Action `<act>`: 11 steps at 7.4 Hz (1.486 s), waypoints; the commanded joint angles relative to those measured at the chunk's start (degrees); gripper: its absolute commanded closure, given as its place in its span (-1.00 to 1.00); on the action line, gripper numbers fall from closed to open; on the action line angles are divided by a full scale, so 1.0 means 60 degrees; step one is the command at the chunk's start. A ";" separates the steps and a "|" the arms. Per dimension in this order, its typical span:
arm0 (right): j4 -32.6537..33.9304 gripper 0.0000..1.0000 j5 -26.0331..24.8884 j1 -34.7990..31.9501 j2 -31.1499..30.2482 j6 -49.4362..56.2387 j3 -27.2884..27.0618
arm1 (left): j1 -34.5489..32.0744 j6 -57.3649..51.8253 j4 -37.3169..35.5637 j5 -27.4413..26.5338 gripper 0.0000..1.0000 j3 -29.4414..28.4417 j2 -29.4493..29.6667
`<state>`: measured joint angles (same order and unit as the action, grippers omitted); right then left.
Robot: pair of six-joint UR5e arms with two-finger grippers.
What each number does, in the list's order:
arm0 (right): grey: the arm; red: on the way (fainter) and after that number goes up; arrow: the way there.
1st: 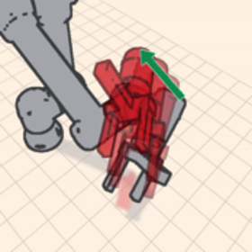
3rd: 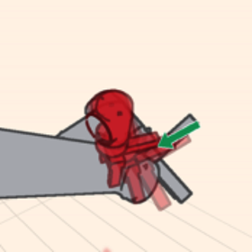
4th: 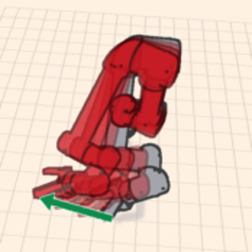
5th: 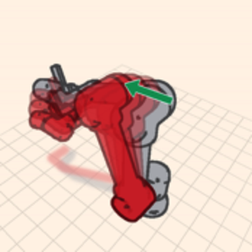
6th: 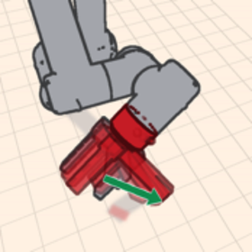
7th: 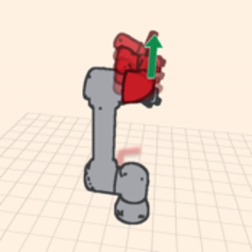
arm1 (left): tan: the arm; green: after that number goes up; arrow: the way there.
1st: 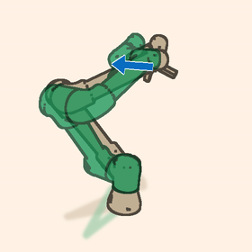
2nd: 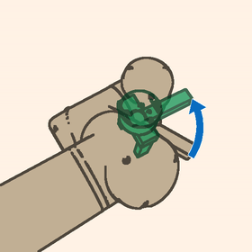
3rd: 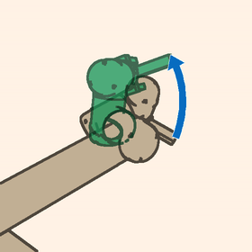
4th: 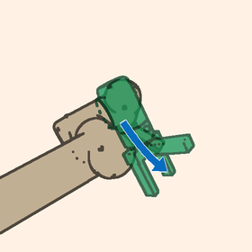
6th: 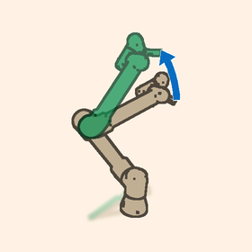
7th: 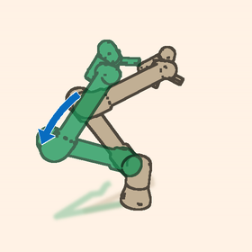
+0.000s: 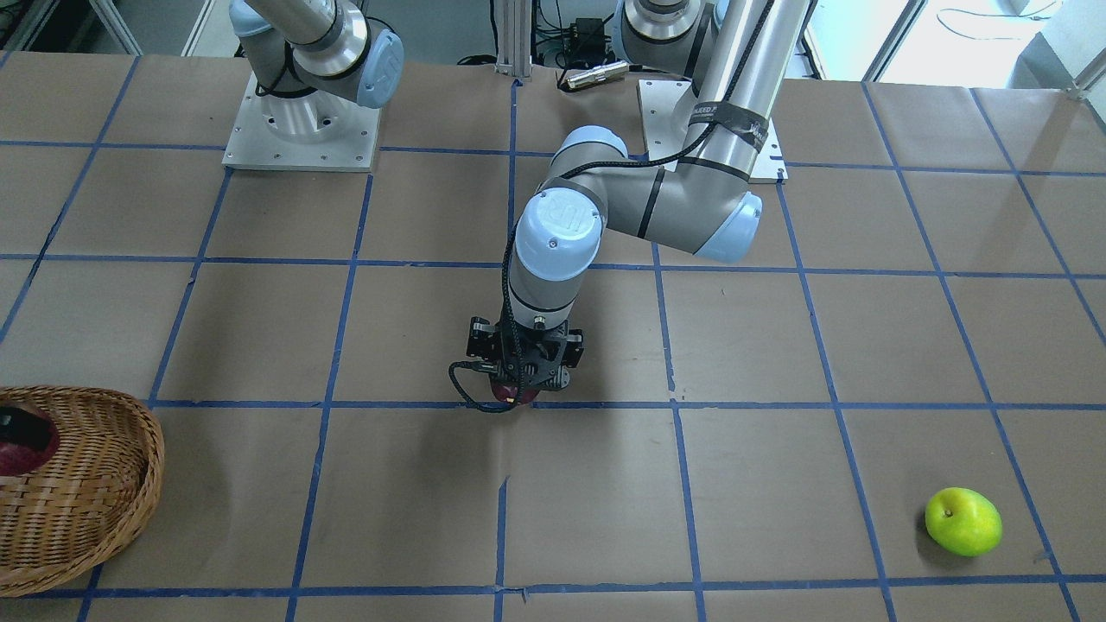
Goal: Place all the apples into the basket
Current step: 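Drop the red-and-yellow apple into the basket while the left sets the dark red apple mid-table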
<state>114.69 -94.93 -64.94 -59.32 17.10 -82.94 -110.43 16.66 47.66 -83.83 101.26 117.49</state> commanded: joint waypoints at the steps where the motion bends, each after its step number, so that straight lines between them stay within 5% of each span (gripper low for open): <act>1: 0.0382 1.00 0.0016 -0.0002 0.0219 0.0007 0.0010 | 0.0136 -0.0037 -0.0019 0.0012 -1.00 -0.0322 -0.0054; 2: 0.0397 0.89 0.0031 0.0012 0.0219 0.0007 0.0010 | 0.0399 -0.0298 0.0577 -0.0075 -1.00 -0.0644 -0.0331; 3: 0.0542 0.23 0.0147 -0.0002 0.0233 -0.0022 -0.0004 | 0.1141 -0.1925 0.1438 -0.0018 -1.00 -0.0922 -0.0696; 4: 0.1138 -0.99 0.0003 -0.0003 0.0553 0.0006 -0.0062 | 0.2091 -0.2405 0.2520 -0.0047 -1.00 -0.1302 -0.1120; 7: 0.0710 -1.00 0.0002 -0.0017 0.0411 -0.0124 0.0009 | 0.6435 -0.7785 0.3981 -0.0121 -1.00 -0.1568 -0.1114; 9: -0.0810 -1.00 0.0366 -0.0744 -0.0799 -0.1770 0.0010 | 0.7227 -1.0906 0.3239 -0.0222 -1.00 -0.2253 -0.0382; 11: -0.2061 -1.00 0.1371 -0.2979 -0.1508 -0.5216 -0.0092 | 0.7548 -1.1839 0.3714 -0.0194 -1.00 -0.3760 0.0744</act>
<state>106.30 -90.71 -74.89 -65.98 -1.21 -83.12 -66.71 -49.78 68.56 -85.05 83.92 117.79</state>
